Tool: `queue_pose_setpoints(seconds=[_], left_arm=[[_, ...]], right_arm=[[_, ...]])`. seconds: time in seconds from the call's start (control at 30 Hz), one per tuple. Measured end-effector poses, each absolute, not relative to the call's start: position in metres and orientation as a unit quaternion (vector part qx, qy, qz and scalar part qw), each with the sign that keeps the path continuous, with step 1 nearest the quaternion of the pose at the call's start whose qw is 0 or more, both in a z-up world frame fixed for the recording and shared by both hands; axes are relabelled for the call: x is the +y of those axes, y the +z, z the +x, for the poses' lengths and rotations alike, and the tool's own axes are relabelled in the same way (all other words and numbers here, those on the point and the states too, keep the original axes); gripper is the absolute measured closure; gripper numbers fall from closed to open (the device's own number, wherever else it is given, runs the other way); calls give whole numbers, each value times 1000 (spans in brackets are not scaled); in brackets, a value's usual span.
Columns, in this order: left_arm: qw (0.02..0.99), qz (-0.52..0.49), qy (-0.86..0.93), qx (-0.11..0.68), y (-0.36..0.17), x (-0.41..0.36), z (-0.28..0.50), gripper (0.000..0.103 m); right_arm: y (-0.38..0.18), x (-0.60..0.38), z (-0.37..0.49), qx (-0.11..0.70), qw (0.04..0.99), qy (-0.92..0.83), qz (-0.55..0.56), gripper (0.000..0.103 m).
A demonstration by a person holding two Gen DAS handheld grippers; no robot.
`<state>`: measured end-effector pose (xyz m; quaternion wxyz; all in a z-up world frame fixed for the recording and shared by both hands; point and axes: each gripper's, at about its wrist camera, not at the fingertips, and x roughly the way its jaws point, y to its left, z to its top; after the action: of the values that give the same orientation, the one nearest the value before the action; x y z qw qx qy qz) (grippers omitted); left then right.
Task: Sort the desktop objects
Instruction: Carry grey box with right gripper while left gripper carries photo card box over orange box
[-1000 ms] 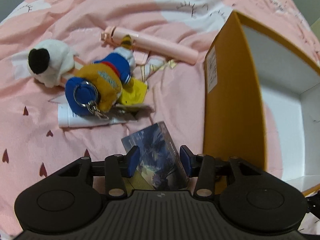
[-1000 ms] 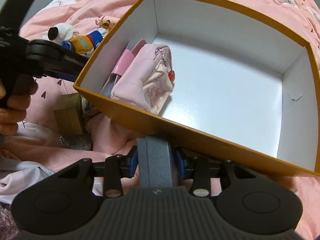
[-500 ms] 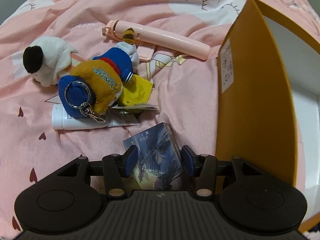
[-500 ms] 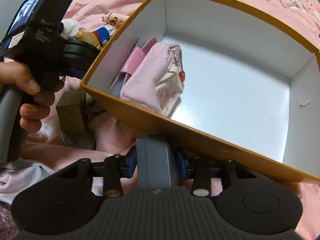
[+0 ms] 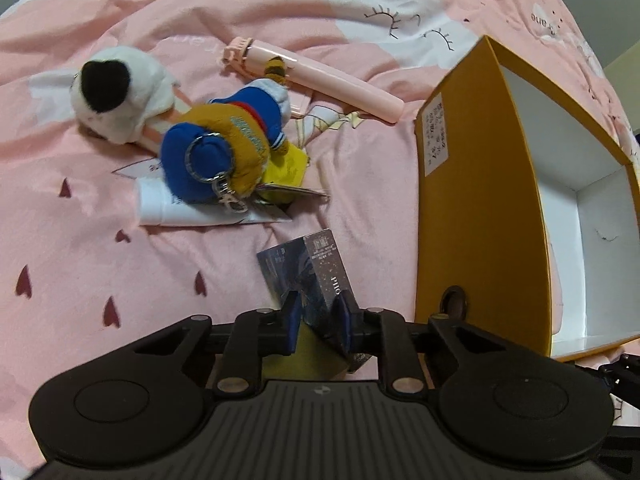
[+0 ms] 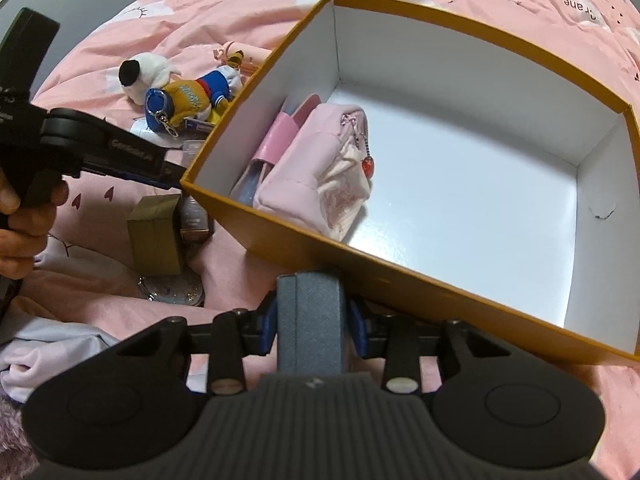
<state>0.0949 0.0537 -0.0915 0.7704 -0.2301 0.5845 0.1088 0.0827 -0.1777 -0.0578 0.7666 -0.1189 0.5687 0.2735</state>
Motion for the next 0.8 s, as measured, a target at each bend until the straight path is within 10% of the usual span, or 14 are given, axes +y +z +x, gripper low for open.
queue_pose_setpoints(seconds=[0.8], left_arm=[[776, -259, 90, 568, -90, 83, 70, 77]], right_arm=[[-83, -67, 30, 474, 806, 311, -171, 67]])
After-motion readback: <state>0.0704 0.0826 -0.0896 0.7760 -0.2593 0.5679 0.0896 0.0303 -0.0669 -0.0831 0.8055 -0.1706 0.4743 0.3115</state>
